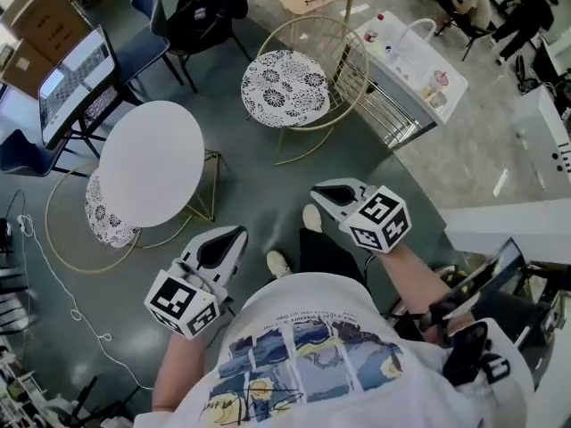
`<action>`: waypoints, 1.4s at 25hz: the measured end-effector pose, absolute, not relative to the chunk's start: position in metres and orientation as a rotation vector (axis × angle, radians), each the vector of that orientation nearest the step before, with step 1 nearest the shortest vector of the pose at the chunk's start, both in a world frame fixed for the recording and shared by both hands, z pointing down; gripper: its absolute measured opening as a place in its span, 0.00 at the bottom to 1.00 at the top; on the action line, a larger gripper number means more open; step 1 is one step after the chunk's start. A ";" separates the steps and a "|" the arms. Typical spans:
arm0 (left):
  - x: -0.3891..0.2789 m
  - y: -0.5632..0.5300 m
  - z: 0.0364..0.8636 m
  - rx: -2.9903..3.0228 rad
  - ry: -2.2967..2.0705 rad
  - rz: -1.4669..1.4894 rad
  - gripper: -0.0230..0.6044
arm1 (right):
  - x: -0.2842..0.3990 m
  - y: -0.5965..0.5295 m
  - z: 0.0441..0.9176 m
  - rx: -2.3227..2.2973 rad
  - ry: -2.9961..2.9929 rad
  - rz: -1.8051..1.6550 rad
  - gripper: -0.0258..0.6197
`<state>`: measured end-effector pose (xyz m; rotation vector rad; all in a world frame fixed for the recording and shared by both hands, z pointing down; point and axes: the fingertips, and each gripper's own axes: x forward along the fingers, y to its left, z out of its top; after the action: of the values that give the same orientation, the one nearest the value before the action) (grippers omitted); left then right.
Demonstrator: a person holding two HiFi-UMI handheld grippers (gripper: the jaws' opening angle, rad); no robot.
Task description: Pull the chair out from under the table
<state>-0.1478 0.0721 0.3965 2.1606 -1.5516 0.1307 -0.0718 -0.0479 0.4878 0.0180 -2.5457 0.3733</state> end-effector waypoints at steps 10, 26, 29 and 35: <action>-0.074 0.109 0.408 2.182 -1.491 0.177 0.05 | -0.030 0.049 0.444 -0.142 -2.606 0.190 0.06; 0.087 0.124 0.387 2.212 -1.484 0.219 0.05 | 0.113 0.090 0.413 -0.201 -2.673 0.147 0.06; 0.098 0.130 0.388 2.205 -1.493 0.227 0.05 | 0.124 0.094 0.412 -0.212 -2.681 0.138 0.06; 0.112 0.136 0.388 2.201 -1.502 0.238 0.05 | 0.137 0.100 0.410 -0.235 -2.692 0.133 0.06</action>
<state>0.1124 0.1358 0.3877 2.2012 -1.5016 0.2379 0.1368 0.1002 0.4096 -0.2346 -2.6916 0.1335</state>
